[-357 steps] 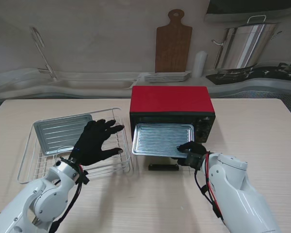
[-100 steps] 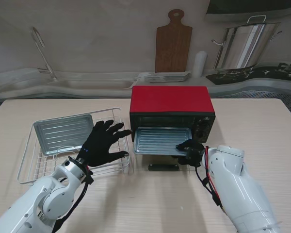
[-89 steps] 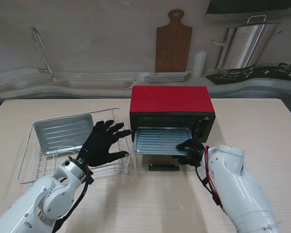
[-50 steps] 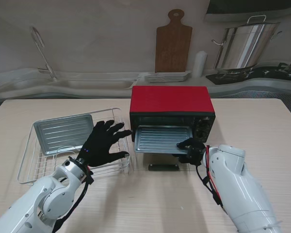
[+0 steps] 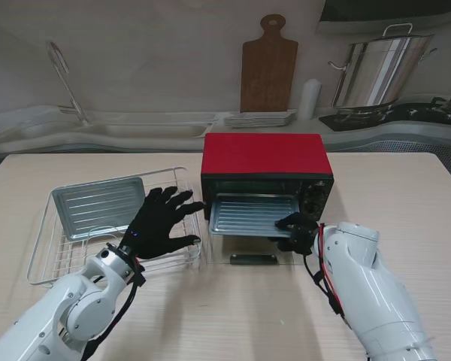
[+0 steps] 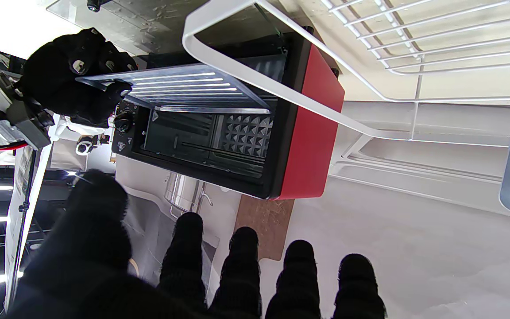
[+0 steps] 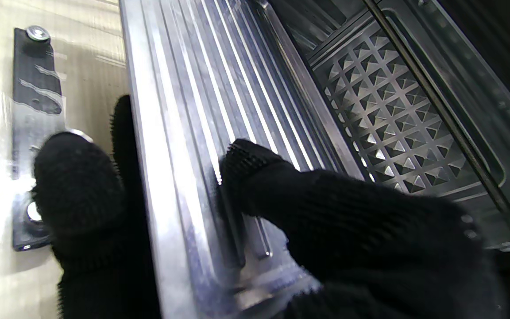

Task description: Slide the trays into the oven

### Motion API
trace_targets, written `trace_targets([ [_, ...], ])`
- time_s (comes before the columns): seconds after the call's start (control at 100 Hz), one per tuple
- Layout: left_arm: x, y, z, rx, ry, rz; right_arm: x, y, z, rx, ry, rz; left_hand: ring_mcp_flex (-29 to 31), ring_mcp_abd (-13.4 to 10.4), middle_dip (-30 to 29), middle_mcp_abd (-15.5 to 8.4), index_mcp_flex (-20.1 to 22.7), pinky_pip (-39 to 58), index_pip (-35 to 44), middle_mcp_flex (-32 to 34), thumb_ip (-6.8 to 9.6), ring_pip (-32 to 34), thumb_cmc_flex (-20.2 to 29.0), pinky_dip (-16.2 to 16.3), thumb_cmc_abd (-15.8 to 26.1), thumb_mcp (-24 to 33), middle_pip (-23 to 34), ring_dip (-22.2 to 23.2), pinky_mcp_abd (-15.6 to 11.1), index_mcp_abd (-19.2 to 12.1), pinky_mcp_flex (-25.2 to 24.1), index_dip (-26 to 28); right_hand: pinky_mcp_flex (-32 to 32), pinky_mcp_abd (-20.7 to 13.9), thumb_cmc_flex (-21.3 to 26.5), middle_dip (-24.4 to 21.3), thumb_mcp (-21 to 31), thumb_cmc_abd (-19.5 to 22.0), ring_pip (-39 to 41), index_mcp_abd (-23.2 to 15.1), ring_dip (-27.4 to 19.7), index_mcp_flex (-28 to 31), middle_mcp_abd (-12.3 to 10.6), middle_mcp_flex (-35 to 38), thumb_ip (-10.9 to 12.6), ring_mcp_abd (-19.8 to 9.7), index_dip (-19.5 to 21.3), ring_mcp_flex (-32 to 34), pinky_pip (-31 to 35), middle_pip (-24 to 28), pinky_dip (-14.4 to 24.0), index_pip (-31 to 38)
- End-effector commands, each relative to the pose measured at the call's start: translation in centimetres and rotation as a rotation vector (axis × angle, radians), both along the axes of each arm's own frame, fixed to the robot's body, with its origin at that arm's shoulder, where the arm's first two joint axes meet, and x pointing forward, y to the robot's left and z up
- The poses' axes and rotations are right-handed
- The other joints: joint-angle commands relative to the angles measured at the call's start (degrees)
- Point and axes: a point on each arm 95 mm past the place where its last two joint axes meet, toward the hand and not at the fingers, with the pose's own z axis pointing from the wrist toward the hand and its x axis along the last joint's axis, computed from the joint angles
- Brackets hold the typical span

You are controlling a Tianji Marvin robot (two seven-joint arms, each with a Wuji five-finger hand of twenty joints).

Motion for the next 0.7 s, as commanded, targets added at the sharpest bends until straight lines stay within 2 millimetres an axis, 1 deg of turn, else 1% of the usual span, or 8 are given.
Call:
trace_targets([
  [0.0,-0.28,-0.31,-0.03,0.000,0.012,-0.002,0.00,0.80,0.17,0.021,-0.012,0.011,-0.99,-1.31,-1.32,-1.28,-2.65,-2.87,-0.01,-2.40,1.68,-0.40,-0.72,-0.93,1.84,0.65,0.23,-0.83,-1.56,-1.52,-0.80,-0.92,2.20,-3.14,4.02,0.59,2.47,1.99,3.06,-4.02,1.11,1.68,1.55,-0.22,0.24,3.86,1.48,3.84,1.88,1.53,0.55,5.11],
  [0.69,-0.35,-0.25,-0.11,-0.001,0.017,0.002,0.95,1.09,0.32,0.034,-0.006,-0.010,-1.05,-1.31,-1.33,-1.17,-2.69,-2.87,0.01,-2.47,1.68,-0.40,-0.77,-0.98,1.78,0.72,0.24,-0.85,-1.50,-1.35,-0.87,-0.94,2.34,-3.22,4.06,0.63,2.47,1.89,3.14,-4.01,1.13,1.72,1.55,-0.12,0.25,3.84,1.44,4.00,2.12,1.69,0.89,5.18],
])
